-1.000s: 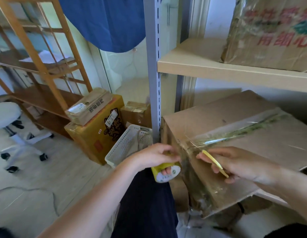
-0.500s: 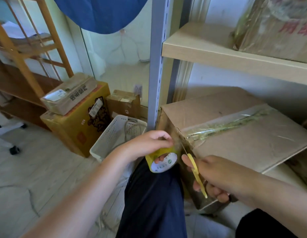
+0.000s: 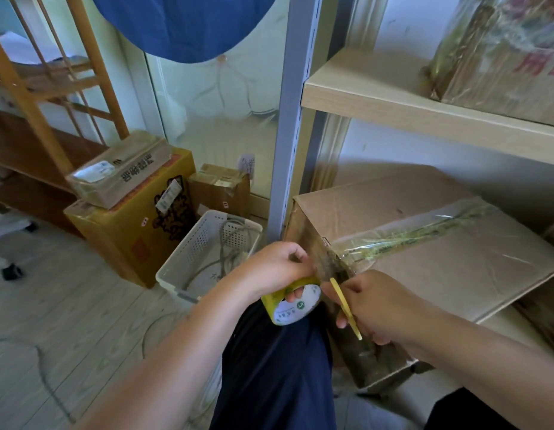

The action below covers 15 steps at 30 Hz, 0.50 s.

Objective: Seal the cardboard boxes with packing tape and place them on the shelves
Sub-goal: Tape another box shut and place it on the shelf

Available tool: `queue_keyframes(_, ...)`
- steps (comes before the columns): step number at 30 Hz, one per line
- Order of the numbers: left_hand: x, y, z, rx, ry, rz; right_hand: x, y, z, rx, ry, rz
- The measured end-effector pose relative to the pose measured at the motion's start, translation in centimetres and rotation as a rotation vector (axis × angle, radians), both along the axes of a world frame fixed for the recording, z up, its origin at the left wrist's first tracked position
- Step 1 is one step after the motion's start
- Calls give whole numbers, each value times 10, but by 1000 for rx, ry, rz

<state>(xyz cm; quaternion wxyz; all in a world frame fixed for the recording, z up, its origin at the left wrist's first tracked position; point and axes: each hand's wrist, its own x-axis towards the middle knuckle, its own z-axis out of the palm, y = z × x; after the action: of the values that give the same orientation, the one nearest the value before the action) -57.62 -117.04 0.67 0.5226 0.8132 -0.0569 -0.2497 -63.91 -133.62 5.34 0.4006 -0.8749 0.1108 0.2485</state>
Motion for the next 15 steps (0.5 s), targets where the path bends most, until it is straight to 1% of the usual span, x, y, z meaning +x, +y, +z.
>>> queue_keyframes(7, -4, -3, 16, 110, 2, 63, -14, -7, -12, -125, -311, 139)
queue_keyframes(10, -9, 5, 25, 126, 18, 67, -21, -7, -11, -117, -318, 214)
queue_keyframes(13, -16, 17, 41, 20, 59, 63, -23, -15, 4, -43, -278, 261)
queue_keyframes(15, -20, 24, 52, -74, 69, 90, -18, -27, 20, -34, -268, 274)
